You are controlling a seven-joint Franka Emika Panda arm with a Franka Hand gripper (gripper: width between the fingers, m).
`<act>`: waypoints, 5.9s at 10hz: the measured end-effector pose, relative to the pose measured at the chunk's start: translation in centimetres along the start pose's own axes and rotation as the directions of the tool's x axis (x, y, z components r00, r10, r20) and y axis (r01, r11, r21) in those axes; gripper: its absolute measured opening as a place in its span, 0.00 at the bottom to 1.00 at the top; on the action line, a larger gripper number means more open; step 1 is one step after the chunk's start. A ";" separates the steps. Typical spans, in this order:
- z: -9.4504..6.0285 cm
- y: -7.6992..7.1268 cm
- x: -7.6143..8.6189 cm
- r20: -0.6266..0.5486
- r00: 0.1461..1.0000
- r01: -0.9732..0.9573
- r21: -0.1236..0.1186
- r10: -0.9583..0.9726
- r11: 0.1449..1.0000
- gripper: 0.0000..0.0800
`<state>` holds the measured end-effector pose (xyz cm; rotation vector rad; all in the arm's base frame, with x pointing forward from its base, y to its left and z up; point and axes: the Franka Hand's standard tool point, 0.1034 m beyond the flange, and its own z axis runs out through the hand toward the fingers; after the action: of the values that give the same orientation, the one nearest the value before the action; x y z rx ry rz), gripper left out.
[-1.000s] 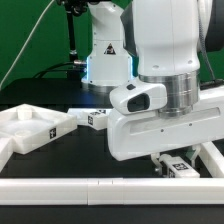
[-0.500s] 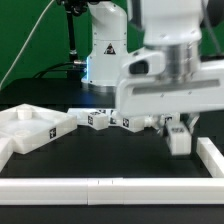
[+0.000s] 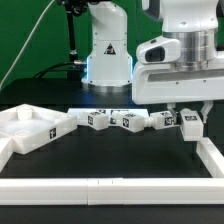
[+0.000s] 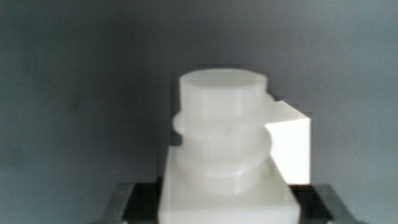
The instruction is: Assemble one leg
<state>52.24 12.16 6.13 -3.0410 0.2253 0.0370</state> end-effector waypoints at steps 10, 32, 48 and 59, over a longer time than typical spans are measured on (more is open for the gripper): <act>5.2 -3.7 -11.8 -0.002 0.993 -0.117 -0.018 0.117 0.993 0.36; -5.8 17.5 -2.7 0.002 0.909 0.417 0.011 -0.417 0.909 0.81; -4.0 29.7 1.7 0.015 0.605 0.796 -0.034 -0.796 0.604 0.81; 1.5 38.9 0.1 0.059 0.523 0.852 -0.022 -0.850 0.523 0.81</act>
Offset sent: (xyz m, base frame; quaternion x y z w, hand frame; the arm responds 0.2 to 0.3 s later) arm -0.0842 0.0338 -0.0268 -0.0404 0.0334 0.1255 0.9907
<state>46.51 -26.01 1.12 -2.8034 -1.3087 0.0315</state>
